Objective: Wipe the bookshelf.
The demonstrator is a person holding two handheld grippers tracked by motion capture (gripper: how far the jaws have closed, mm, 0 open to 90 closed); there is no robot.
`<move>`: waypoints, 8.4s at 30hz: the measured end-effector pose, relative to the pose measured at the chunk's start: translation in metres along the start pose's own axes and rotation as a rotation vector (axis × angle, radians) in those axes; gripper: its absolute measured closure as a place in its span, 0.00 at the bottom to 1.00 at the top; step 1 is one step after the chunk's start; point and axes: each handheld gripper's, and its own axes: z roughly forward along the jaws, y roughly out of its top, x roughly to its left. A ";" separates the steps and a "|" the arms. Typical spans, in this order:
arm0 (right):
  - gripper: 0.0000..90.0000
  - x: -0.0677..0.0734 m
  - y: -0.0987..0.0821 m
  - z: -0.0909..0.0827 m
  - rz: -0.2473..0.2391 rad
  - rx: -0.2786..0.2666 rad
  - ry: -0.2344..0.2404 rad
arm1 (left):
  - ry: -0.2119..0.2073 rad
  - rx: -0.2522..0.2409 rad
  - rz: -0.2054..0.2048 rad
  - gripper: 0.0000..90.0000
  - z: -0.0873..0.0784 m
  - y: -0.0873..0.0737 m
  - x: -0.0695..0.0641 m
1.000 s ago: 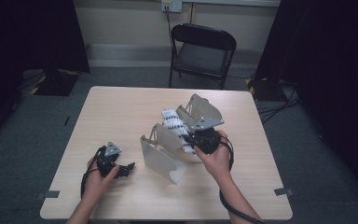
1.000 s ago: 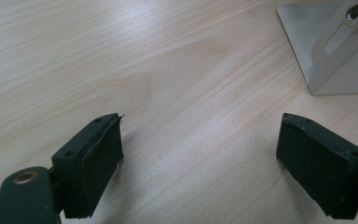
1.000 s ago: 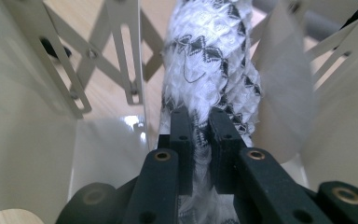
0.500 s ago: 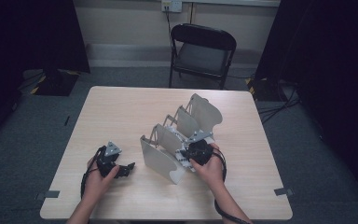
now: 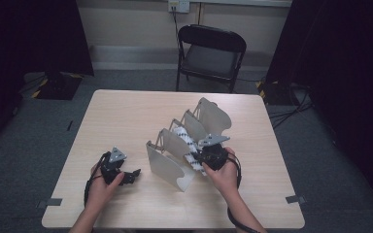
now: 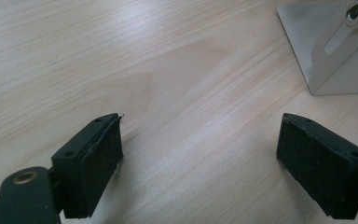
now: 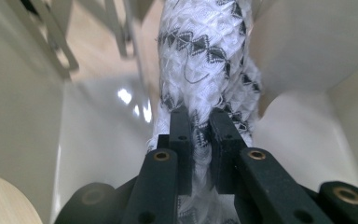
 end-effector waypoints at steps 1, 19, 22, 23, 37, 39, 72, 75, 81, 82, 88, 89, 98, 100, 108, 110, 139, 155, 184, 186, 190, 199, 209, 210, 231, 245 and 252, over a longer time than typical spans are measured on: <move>0.91 -0.002 0.007 -0.007 0.002 -0.022 -0.012 | 0.000 0.000 0.000 0.15 0.000 0.000 0.000; 0.91 -0.018 -0.005 0.009 0.080 0.050 -0.070 | 0.000 0.000 -0.001 0.15 0.000 0.000 0.000; 0.91 -0.018 -0.011 0.014 0.081 0.066 -0.069 | 0.000 0.000 0.000 0.15 0.000 0.000 0.000; 0.91 -0.018 -0.013 0.015 0.081 0.071 -0.069 | 0.000 0.000 0.000 0.15 0.000 0.000 0.000; 0.90 -0.016 -0.039 0.020 0.096 0.100 -0.021 | 0.000 0.000 0.000 0.15 0.000 0.000 0.000; 0.90 -0.015 -0.042 0.019 0.096 0.097 -0.018 | -0.001 0.001 0.000 0.15 0.000 0.000 0.000; 0.91 -0.024 0.034 -0.048 0.071 -0.135 -0.033 | -0.001 0.001 0.000 0.15 0.000 0.000 0.000; 0.91 -0.021 0.036 -0.043 0.057 -0.112 -0.054 | -0.001 0.001 0.000 0.15 0.000 0.000 0.000; 0.91 -0.020 0.016 -0.013 0.075 -0.025 -0.059 | 0.000 0.000 0.000 0.15 0.000 0.000 0.000; 0.91 -0.021 0.010 -0.009 0.081 -0.010 -0.059 | 0.000 0.000 0.000 0.15 0.000 0.000 0.000; 0.90 -0.022 -0.018 0.011 0.092 0.080 -0.066 | 0.000 0.000 0.000 0.15 0.000 0.000 0.000; 0.90 -0.023 -0.020 0.012 0.092 0.082 -0.065 | 0.000 0.000 0.000 0.15 0.000 0.000 0.000; 0.89 -0.026 -0.042 0.006 0.096 0.096 -0.063 | 0.000 0.000 0.000 0.15 0.000 0.000 0.000; 0.89 -0.027 -0.047 0.002 0.097 0.096 -0.063 | 0.000 0.000 0.000 0.15 0.000 0.000 0.000; 0.89 -0.036 -0.063 -0.014 0.112 0.094 -0.093 | 0.000 0.000 -0.001 0.15 0.000 0.000 0.000; 0.88 -0.039 -0.066 -0.018 0.115 0.097 -0.102 | -0.001 0.001 0.000 0.15 0.000 0.000 0.000; 0.63 -0.064 -0.063 -0.011 0.119 0.127 -0.171 | -0.001 0.000 0.000 0.15 0.000 0.000 0.000; 0.78 -0.065 -0.088 -0.039 0.130 0.158 -0.155 | 0.000 0.000 0.000 0.15 0.000 0.000 0.000; 0.85 -0.070 -0.044 0.029 0.096 0.142 -0.174 | -0.002 0.001 0.000 0.15 0.000 0.000 0.000; 0.87 -0.069 -0.046 0.028 0.102 0.136 -0.174 | -0.002 0.001 0.000 0.15 0.000 0.000 0.000; 0.87 -0.070 -0.050 0.023 0.119 0.140 -0.179 | -0.002 0.000 0.000 0.15 0.000 0.000 0.000; 0.86 -0.069 -0.041 0.027 0.114 0.144 -0.180 | -0.002 0.001 0.000 0.15 0.000 0.000 0.000; 0.88 -0.069 -0.036 0.038 0.078 0.141 -0.174 | -0.002 0.001 0.000 0.15 0.000 0.000 0.000; 0.90 -0.068 -0.038 0.038 0.070 0.136 -0.175 | -0.002 0.001 0.000 0.15 0.000 0.000 0.000; 0.77 -0.065 -0.052 0.027 0.125 0.043 -0.157 | -0.002 0.001 0.000 0.15 0.000 0.000 0.000; 0.64 -0.079 -0.050 0.010 0.142 0.021 -0.211 | -0.002 0.001 0.000 0.15 0.000 0.000 0.000; 0.61 -0.088 -0.042 0.009 0.138 0.006 -0.248 | -0.002 0.000 0.000 0.15 0.000 0.000 0.000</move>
